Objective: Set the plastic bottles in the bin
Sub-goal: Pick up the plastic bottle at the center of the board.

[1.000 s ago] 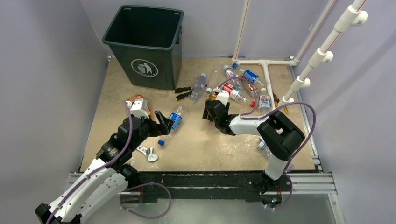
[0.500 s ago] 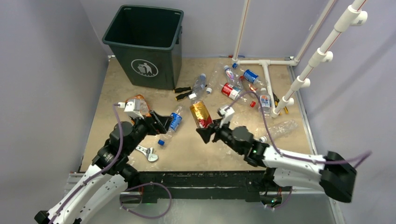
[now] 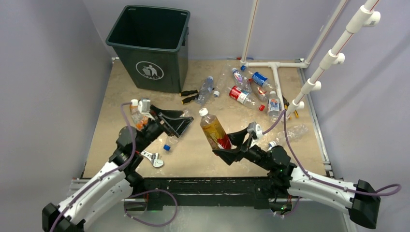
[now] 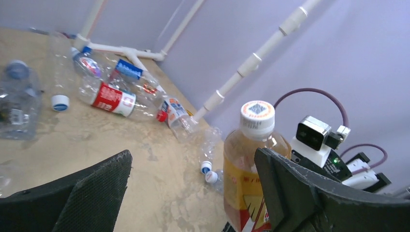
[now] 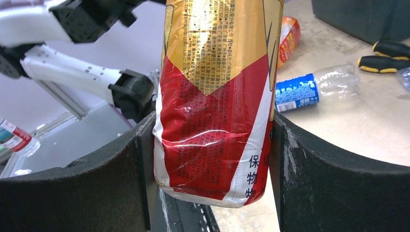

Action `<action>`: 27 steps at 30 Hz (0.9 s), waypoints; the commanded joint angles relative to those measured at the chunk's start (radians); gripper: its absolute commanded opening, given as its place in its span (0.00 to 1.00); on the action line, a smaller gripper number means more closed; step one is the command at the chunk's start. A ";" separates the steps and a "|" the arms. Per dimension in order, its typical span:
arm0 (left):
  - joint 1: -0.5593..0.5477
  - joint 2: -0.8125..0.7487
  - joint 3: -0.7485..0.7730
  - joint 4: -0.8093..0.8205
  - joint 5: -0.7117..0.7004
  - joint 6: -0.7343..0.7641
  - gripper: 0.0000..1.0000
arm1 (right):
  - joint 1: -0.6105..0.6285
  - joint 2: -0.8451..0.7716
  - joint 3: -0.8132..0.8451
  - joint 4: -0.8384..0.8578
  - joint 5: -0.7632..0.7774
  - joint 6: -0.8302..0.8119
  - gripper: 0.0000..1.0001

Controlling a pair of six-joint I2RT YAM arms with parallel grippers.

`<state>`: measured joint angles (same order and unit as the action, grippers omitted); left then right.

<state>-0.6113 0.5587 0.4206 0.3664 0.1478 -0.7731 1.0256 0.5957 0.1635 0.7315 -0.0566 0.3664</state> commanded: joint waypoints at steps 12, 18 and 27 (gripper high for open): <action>-0.007 0.305 0.050 0.484 0.300 -0.194 0.94 | -0.001 0.064 -0.083 0.242 -0.060 0.086 0.40; -0.008 0.302 0.042 0.490 0.304 -0.190 0.91 | -0.001 0.081 -0.084 0.274 -0.081 0.111 0.40; -0.034 0.350 0.038 0.564 0.336 -0.216 0.72 | 0.001 0.168 -0.063 0.339 -0.122 0.134 0.39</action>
<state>-0.6331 0.9062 0.4629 0.8497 0.4515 -0.9768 1.0229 0.7551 0.0807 0.9886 -0.1532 0.4904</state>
